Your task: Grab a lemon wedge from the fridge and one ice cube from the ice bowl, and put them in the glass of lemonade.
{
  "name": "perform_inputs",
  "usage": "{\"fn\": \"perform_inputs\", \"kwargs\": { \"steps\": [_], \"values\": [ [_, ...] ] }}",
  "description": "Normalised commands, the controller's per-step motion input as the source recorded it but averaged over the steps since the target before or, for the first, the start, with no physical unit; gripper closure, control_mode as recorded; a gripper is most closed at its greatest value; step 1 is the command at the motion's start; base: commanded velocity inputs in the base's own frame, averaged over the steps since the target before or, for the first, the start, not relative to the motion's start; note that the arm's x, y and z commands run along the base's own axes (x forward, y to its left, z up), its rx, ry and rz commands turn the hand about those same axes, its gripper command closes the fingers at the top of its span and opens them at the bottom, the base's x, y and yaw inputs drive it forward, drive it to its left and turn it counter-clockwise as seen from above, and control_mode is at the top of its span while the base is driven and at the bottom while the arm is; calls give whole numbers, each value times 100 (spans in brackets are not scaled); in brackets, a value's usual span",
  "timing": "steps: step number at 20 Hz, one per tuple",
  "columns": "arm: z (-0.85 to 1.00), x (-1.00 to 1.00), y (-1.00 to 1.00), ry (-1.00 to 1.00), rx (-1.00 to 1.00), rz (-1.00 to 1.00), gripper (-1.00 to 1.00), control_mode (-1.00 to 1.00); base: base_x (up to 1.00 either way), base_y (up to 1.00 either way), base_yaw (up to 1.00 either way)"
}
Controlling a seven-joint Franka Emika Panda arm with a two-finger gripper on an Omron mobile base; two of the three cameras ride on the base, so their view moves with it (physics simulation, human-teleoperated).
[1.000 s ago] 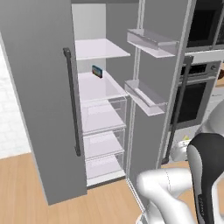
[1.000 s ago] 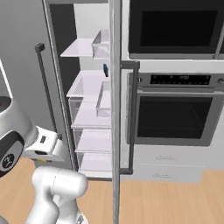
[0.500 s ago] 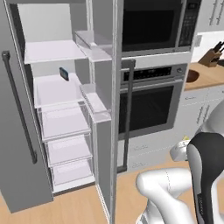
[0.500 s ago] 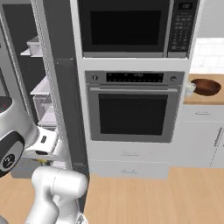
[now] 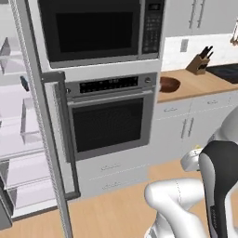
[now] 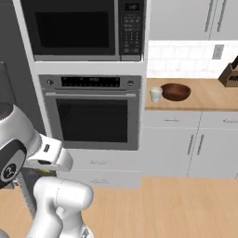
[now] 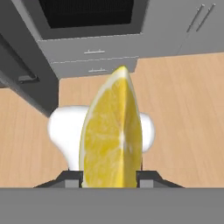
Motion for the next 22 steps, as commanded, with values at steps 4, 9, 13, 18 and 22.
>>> {"fn": "perform_inputs", "kwargs": {
  "steps": [4,9,13,18,22],
  "values": [
    [0,0,0,0,0,0,100,100,58,-100,1],
    [0,0,0,0,0,0,100,100,86,-100,12],
    [0,0,0,0,0,0,100,100,94,-92,26],
    [0,0,0,0,0,0,100,100,78,-91,28],
    [0,0,0,0,0,0,100,100,53,-99,25]
  ]
}}
